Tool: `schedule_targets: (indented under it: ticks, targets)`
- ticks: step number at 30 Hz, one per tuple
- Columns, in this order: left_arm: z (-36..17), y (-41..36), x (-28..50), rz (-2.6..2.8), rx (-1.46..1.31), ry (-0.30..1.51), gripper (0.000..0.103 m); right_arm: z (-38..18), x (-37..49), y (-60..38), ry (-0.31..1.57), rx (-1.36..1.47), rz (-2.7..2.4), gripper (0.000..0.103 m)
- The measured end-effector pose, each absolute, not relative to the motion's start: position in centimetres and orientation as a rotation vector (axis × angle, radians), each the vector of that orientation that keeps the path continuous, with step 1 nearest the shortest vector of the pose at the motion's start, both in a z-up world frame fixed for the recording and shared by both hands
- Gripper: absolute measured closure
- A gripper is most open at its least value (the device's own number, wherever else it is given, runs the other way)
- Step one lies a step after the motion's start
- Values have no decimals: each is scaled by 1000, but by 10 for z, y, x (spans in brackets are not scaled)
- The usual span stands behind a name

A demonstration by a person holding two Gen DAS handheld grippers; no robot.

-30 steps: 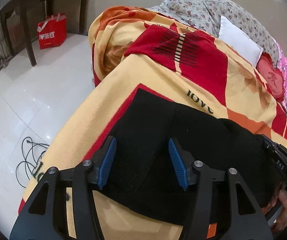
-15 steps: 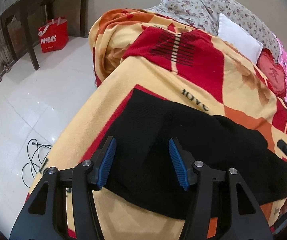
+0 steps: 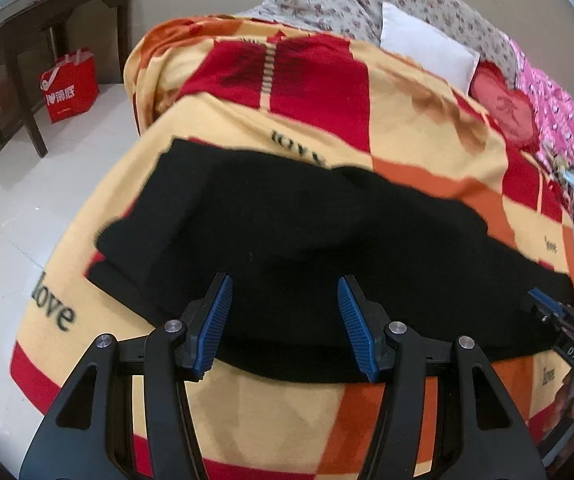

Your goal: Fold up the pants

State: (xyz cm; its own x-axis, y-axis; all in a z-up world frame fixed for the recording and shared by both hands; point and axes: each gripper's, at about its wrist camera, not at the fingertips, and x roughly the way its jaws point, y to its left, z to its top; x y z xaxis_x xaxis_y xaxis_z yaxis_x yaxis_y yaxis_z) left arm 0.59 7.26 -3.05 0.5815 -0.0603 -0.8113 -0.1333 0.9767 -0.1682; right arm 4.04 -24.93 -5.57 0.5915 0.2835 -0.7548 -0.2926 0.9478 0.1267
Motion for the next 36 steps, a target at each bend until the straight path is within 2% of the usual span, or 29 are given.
schedule_targets:
  ticks: [9,18,29,36]
  targets:
    - [-20,51,8,4,-185,957,48,-53,28,-300,859,84,284,70]
    - [-25,-9,21,-89,-98,992,48,-50,12,-350,856,121,187,70]
    - [-33,-43,29,-109,-14,1007,48,-54,8,-361,849,146,201,64]
    - [-23,-80,39,-229,14,1025,48,-46,-24,-395,831,194,153,58]
